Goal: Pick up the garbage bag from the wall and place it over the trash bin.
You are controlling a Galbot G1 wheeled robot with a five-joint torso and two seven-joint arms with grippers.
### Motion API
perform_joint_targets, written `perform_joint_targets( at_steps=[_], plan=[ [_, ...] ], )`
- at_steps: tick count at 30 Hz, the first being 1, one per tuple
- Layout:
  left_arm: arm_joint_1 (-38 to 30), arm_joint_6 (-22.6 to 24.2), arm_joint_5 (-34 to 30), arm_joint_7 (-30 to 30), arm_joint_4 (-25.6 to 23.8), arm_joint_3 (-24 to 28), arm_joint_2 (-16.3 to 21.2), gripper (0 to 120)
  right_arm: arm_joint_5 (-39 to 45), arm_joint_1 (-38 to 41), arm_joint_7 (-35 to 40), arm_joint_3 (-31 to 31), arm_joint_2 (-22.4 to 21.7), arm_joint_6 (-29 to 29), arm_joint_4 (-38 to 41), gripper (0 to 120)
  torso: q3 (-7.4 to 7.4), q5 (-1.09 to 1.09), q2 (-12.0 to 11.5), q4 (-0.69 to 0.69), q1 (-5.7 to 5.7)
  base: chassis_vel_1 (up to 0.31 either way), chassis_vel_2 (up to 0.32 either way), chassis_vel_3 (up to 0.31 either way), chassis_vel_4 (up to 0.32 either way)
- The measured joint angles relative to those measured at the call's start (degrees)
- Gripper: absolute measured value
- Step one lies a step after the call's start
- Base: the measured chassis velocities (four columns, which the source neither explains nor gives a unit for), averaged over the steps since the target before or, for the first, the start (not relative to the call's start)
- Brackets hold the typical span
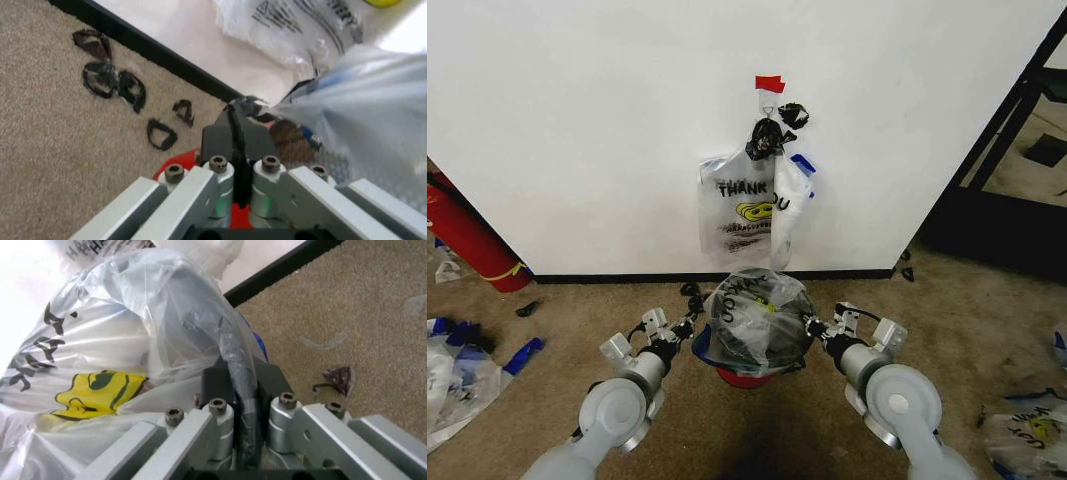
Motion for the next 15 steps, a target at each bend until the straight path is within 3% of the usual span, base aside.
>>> perform_joint_targets(
  at_steps=[3, 9, 11, 15],
  plan=[
    [0.3, 0.9, 0.6, -0.4, -0.7, -0.2, 0.0, 0, 0.0, -0.1, 0.0, 0.0, 0.0, 0.0, 0.1, 1, 0.0, 0.0, 0.0, 0.0, 0.0, 0.0, 0.0, 0.0, 0.0],
    [0.6, 4.9, 4.0, -1.3, -1.9, -1.1, 1.2, 20, -0.1, -0.3, -0.1, 0.0, 0.0, 0.1, 0.1, 1, 0.0, 0.01, 0.0, -0.01, 0.0, 0.0, 0.0, 0.0, 0.0],
    [1.0, 6.2, 6.5, -1.7, -2.2, -1.4, 2.0, 33, -0.1, -0.4, -0.2, 0.0, 0.0, 0.1, 0.4, 1, 0.0, 0.0, 0.0, 0.0, 0.0, 0.0, 0.0, 0.0, 0.0],
    [1.1, 6.5, 7.7, -4.0, -2.3, -2.0, 2.0, 44, -0.1, -0.6, -0.4, 0.0, 0.0, 0.1, 0.7, 1, 0.0, 0.0, 0.0, 0.0, 0.0, 0.0, 0.0, 0.0, 0.0]
  ],
)
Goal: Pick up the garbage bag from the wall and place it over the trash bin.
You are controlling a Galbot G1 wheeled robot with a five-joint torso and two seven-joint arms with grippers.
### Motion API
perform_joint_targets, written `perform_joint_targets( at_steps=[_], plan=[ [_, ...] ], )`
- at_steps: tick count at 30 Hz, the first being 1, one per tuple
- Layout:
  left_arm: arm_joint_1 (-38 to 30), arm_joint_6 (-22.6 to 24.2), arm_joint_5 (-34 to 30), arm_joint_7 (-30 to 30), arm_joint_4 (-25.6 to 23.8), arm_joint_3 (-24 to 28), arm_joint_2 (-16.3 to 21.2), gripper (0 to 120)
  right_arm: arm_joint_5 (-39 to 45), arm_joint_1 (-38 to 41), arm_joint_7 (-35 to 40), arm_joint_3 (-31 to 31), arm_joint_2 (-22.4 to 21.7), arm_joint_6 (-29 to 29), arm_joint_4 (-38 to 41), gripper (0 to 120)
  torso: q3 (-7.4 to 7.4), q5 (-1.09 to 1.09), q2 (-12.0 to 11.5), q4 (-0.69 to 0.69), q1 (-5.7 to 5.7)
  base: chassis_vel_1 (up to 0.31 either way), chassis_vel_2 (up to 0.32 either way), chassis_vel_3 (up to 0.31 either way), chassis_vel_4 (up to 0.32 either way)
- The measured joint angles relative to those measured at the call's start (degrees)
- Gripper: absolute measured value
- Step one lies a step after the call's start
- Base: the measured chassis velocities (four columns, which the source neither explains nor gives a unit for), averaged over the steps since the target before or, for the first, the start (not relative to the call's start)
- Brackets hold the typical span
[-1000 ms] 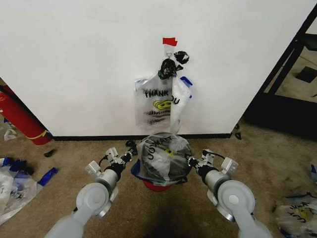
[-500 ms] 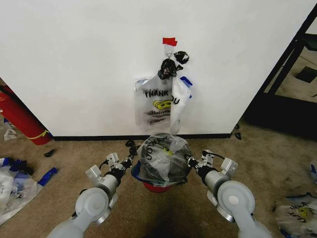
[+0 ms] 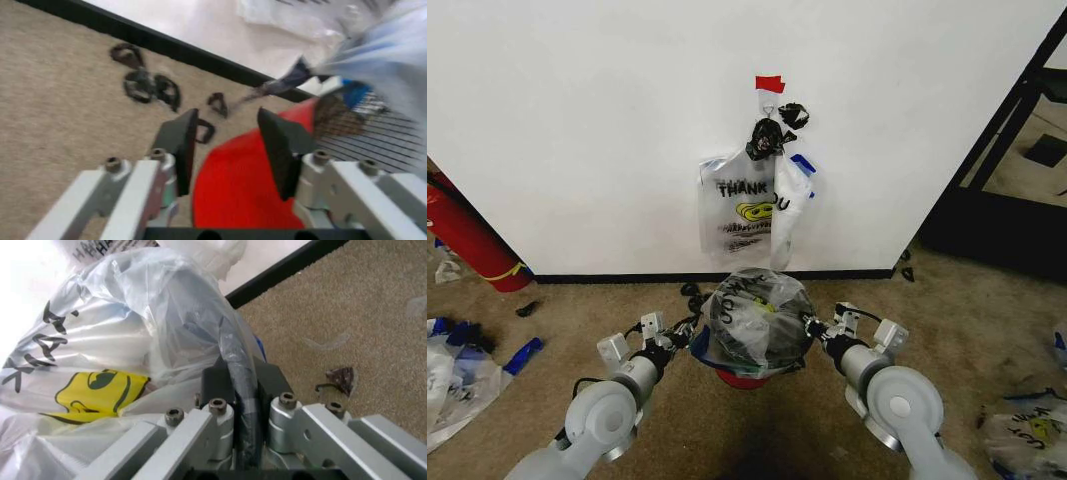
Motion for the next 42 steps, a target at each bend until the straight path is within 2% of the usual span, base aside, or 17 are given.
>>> perform_joint_targets(
  at_steps=[3, 6, 11, 15, 17, 19, 21, 24, 28, 32, 33, 37, 38, 39, 40, 42],
  plan=[
    [-0.6, -0.1, 0.5, -2.8, -0.6, -1.2, 0.0, 58, 0.0, -0.2, -0.1, 0.1, -0.1, 0.0, 0.0, 1, 0.0, 0.0, 0.0, -0.01, 0.0, 0.0, 0.0, 0.0, 0.0],
    [-0.8, -0.1, 0.6, -3.8, -1.0, -1.8, 0.5, 65, -0.1, -0.2, -0.2, 0.1, -0.2, 0.0, -0.1, 1, 0.0, 0.0, 0.0, -0.01, 0.0, 0.0, 0.0, 0.0, 0.0],
    [-0.7, 0.0, 1.6, -6.7, -3.1, -3.6, 1.5, 86, -1.3, -0.3, -0.9, 0.1, -0.2, 0.3, -0.5, 1, 0.0, 0.0, 0.0, 0.0, 0.0, 0.0, 0.0, 0.0, 0.0],
    [-0.7, 0.2, 3.5, -8.0, -6.6, -3.8, 2.8, 95, -3.5, -0.6, -1.6, -0.1, -0.2, 0.8, -1.0, 1, 0.0, 0.0, 0.0, -0.01, 0.0, 0.0, 0.0, 0.0, 0.0],
    [-0.8, 0.3, 4.4, -8.1, -9.5, -3.5, 4.0, 95, -5.1, -0.6, -1.9, -0.4, -0.1, 1.4, -1.3, 1, 0.0, 0.0, 0.0, -0.01, 0.0, 0.0, 0.0, 0.0, 0.0],
    [-1.1, 1.1, 4.3, -8.0, -13.3, -2.6, 5.5, 86, -6.7, -0.6, -2.2, -0.8, 0.3, 2.1, -1.6, 1, 0.0, 0.0, 0.0, 0.0, 0.0, 0.0, 0.0, 0.0, 0.0],
    [-1.2, 1.2, 4.2, -8.0, -14.0, -2.4, 5.8, 85, -6.9, -0.7, -2.2, -0.9, 0.4, 2.2, -1.6, 1, 0.0, 0.0, 0.0, -0.01, 0.0, 0.0, 0.0, 0.0, 0.0],
    [-1.1, 3.5, 3.0, -7.8, -18.5, 0.1, 8.0, 69, -8.7, -1.2, -2.6, -1.5, 1.3, 3.2, -1.7, 1, 0.0, 0.0, 0.0, -0.01, 0.0, 0.0, 0.0, 0.0, 0.0],
    [-0.9, 4.2, 2.9, -7.4, -19.8, 2.9, 9.7, 59, -10.0, -1.3, -2.9, -1.9, 2.1, 3.6, -2.2, 1, 0.0, 0.01, 0.0, 0.01, 0.0, 0.0, 0.0, 0.0, 0.0],
    [-5.6, 6.3, -1.2, -8.3, -20.4, 8.2, 11.9, 39, -12.5, -1.1, -3.3, -2.3, 3.2, 4.2, -3.0, 1, 0.0, 0.0, 0.0, -0.01, 0.0, 0.0, 0.0, 0.0, 0.0],
    [-5.6, 6.3, -1.2, -8.3, -20.4, 8.2, 11.9, 39, -12.5, -1.1, -3.3, -2.3, 3.2, 4.2, -3.0, 1, 0.0, 0.0, 0.0, -0.01, 0.0, 0.0, 0.0, 0.0, 0.0],
    [-15.0, 9.0, -7.2, -10.5, -20.8, 14.7, 14.6, 23, -14.5, -1.1, -4.0, -2.4, 3.7, 4.4, -3.5, 1, 0.0, 0.01, 0.0, -0.02, 0.0, 0.0, 0.0, 0.0, 0.0],
    [-15.9, 9.3, -7.6, -10.7, -20.7, 15.3, 14.8, 21, -14.7, -1.1, -4.1, -2.4, 3.7, 4.4, -3.5, 1, 0.0, 0.0, 0.0, -0.01, 0.0, 0.0, 0.0, 0.0, 0.0],
    [-18.7, 10.0, -8.8, -11.6, -20.3, 17.3, 15.2, 15, -15.4, -1.0, -4.2, -2.4, 3.8, 4.5, -3.6, 1, 0.0, 0.0, 0.0, -0.01, 0.0, 0.0, 0.0, 0.0, 0.0],
    [-18.7, 10.0, -8.8, -11.6, -20.3, 17.3, 15.2, 15, -15.4, -1.0, -4.2, -2.4, 3.8, 4.5, -3.6, 1, 0.0, 0.0, 0.0, -0.01, 0.0, 0.0, 0.0, 0.0, 0.0],
    [-23.0, 11.3, -11.2, -13.8, -19.6, 20.9, 15.2, 6, -16.5, -1.0, -4.5, -2.5, 4.0, 4.7, -3.7, 1, 0.0, 0.0, 0.0, 0.0, 0.0, 0.0, 0.0, 0.0, 0.0]
  ],
)
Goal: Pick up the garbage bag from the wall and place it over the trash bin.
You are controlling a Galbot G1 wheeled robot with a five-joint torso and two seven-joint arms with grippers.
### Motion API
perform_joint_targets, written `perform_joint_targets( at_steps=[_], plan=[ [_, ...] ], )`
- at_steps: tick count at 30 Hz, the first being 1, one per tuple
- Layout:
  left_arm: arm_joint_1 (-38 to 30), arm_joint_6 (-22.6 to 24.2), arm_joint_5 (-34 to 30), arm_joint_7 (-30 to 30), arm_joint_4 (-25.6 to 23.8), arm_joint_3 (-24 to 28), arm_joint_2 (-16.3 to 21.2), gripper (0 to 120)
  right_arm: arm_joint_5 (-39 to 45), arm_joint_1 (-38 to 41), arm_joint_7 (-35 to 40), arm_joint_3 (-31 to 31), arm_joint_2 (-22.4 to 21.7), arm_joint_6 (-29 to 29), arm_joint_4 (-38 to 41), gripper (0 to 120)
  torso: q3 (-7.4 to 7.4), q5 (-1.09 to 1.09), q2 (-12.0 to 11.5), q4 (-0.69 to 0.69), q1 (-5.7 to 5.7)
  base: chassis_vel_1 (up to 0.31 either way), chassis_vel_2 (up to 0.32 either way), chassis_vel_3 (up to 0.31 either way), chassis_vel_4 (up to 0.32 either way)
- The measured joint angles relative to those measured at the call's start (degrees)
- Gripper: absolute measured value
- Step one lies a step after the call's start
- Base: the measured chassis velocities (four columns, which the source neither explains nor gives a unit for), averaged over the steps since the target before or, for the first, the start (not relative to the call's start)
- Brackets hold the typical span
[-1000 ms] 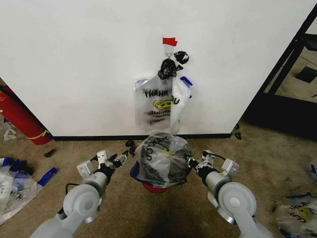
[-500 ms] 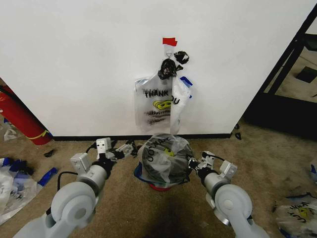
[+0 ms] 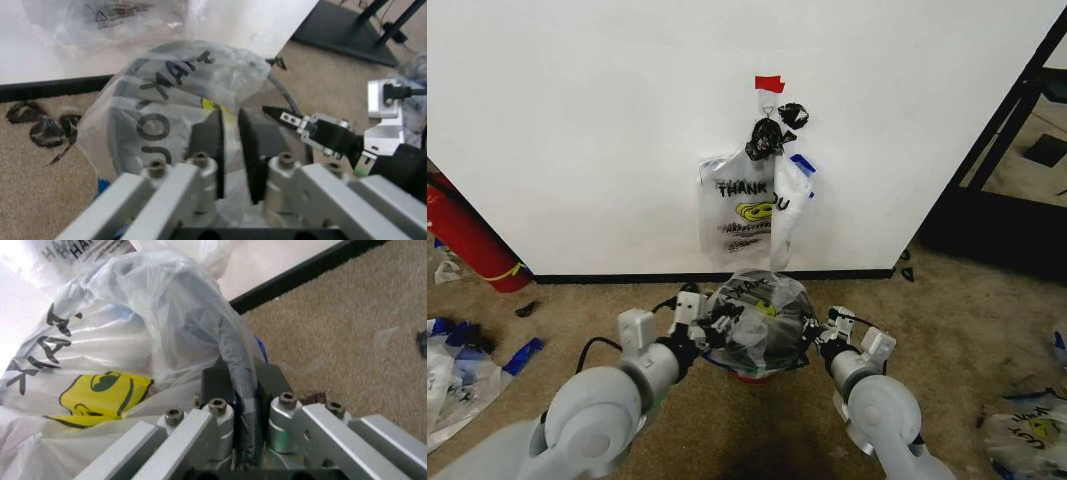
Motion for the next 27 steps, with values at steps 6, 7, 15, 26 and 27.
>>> perform_joint_targets(
  at_steps=[6, 7, 15, 26, 27],
  plan=[
    [-11.7, 2.7, -5.3, -4.9, 1.8, 10.7, -2.1, 0, -2.8, 0.0, -0.6, -0.1, 0.3, 0.7, -0.6, 1, 0.01, 0.0, 0.0, -0.01, 0.0, 0.0, 0.0, 0.0, 0.0],
    [-13.9, 3.3, -6.0, -5.9, 2.4, 12.9, -2.8, 0, -3.1, 0.0, -0.6, -0.1, 0.4, 0.7, -0.6, 1, 0.0, 0.0, 0.0, -0.01, 0.0, 0.0, 0.0, 0.0, 0.0],
    [-22.8, 6.8, -7.8, -12.8, 6.2, 21.7, -8.0, 0, -4.8, -0.6, -1.1, 0.4, 0.3, 1.1, -0.6, 1, 0.0, 0.0, 0.0, 0.01, 0.0, 0.0, 0.0, 0.0, 0.0],
    [-32.3, 9.5, -10.6, -19.5, 14.0, 29.9, -14.3, 0, -5.9, -0.9, -1.3, 0.8, 0.4, 1.5, -0.7, 1, 0.0, 0.01, 0.0, 0.0, 0.0, 0.0, 0.0, 0.0, 0.0],
    [-32.7, 9.5, -10.6, -19.9, 14.6, 30.6, -14.9, 0, -5.9, -0.9, -1.3, 0.8, 0.4, 1.5, -0.7, 1, 0.0, 0.01, 0.0, 0.0, 0.0, 0.0, 0.0, 0.0, 0.0]
  ],
)
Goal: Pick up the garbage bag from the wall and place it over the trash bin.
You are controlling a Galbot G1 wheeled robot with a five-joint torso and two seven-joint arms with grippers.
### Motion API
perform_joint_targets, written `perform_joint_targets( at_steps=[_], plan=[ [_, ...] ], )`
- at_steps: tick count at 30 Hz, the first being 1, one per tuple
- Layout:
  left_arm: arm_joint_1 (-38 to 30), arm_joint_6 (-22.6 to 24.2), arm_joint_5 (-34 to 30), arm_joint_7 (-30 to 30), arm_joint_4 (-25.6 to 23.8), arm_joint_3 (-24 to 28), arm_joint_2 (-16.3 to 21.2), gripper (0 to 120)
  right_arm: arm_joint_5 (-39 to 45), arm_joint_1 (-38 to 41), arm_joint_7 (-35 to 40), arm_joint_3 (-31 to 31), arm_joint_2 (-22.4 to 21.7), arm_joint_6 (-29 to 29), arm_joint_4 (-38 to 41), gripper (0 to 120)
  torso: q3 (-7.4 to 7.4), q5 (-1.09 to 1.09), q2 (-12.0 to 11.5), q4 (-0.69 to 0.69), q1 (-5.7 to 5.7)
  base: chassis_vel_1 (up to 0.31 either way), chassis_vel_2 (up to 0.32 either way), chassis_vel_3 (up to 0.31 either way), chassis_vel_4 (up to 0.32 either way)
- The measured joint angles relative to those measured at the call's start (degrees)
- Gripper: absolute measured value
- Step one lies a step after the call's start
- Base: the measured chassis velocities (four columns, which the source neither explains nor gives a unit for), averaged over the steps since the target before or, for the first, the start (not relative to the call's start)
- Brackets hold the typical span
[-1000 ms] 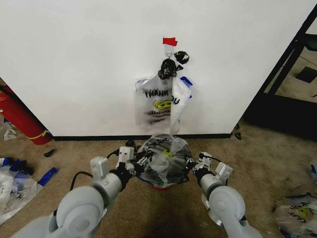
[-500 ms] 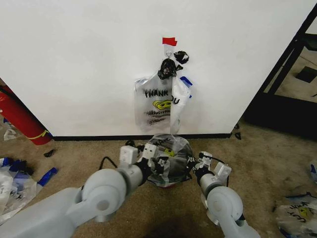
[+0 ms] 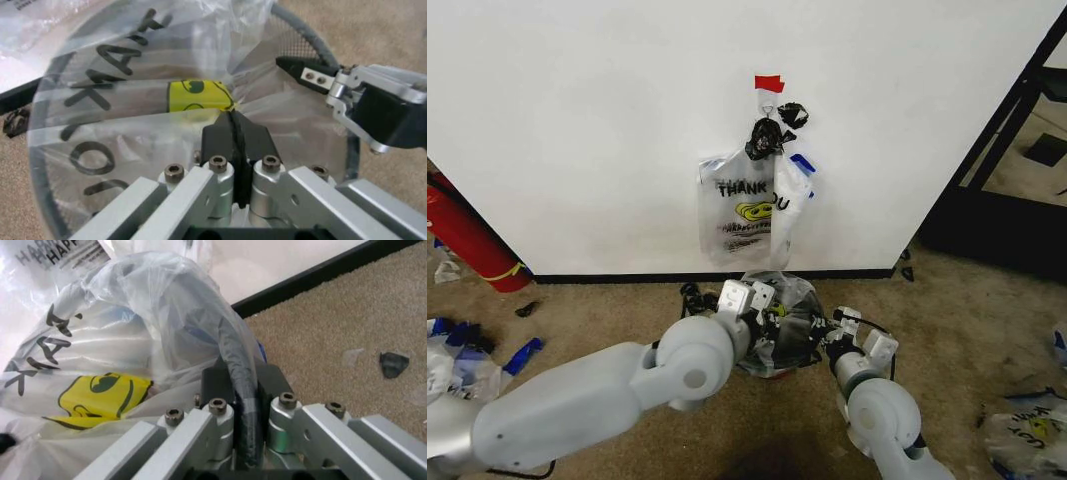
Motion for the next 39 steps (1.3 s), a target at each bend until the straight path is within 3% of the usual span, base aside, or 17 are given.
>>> perform_joint_targets(
  at_steps=[27, 39],
  plan=[
    [-2.0, 1.5, -2.7, -6.4, 6.9, 7.5, -5.8, 0, -0.7, -0.3, -0.1, -0.7, 0.0, 0.2, 0.3, 1, 0.0, 0.0, 0.0, 0.0, 0.0, 0.0, 0.0, 0.0, 0.0],
    [-4.6, 3.0, -5.2, -8.8, 11.5, 10.9, -11.1, 0, -1.7, -1.3, -0.8, -1.0, -0.6, 0.6, 1.6, 1, 0.0, 0.0, 0.0, 0.0, 0.0, 0.0, 0.0, 0.0, 0.0]
  ],
)
